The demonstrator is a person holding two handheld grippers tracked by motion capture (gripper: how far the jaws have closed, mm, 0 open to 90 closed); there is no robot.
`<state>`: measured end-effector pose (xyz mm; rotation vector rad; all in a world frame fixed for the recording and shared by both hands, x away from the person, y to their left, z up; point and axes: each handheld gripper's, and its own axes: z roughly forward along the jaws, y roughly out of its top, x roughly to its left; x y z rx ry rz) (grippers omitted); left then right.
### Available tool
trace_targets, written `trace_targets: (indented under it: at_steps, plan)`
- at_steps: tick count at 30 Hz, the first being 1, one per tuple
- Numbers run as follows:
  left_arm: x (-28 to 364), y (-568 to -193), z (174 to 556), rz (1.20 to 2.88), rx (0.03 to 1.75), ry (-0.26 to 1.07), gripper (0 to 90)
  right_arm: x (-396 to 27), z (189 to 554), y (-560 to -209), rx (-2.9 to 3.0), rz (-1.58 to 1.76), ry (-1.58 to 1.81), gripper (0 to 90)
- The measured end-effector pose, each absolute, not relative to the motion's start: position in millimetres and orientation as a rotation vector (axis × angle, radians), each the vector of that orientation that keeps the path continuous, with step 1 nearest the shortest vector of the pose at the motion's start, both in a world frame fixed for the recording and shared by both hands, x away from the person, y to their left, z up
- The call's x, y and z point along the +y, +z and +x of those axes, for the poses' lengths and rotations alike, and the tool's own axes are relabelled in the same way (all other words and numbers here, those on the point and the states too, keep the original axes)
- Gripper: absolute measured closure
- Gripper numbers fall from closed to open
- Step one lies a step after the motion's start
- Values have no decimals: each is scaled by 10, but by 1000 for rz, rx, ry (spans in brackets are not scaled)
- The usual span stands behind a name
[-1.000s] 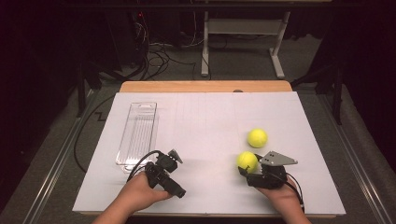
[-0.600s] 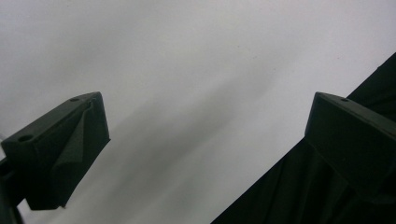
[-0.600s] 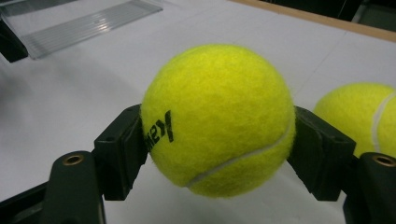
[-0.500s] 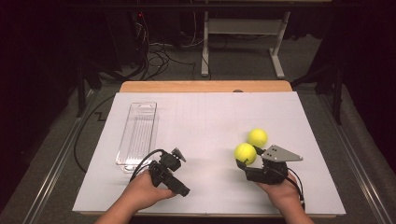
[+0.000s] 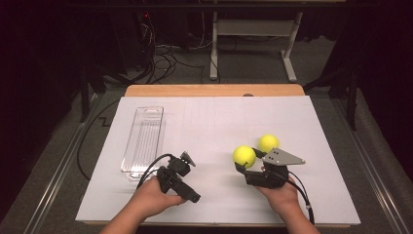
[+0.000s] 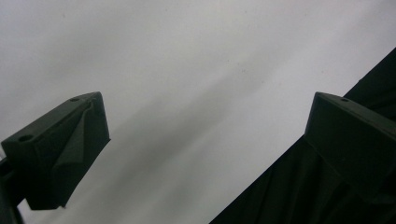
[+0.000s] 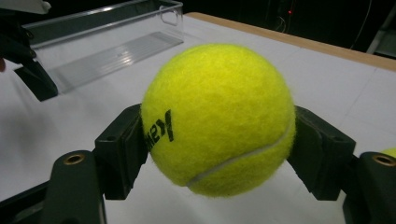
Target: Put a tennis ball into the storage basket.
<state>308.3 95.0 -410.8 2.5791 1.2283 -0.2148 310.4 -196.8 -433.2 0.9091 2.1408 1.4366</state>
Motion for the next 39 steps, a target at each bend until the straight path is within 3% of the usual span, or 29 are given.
trace_targets:
  at_steps: [16,39]
  plan:
    - [816,-3956,3155,2586,1218,-221,9,-2007,3050,-4467,2165,917,1416,280]
    - [815,-3776,3294,2566,1233,-225,9,-1748,2957,-4509,2229,805,1393,280]
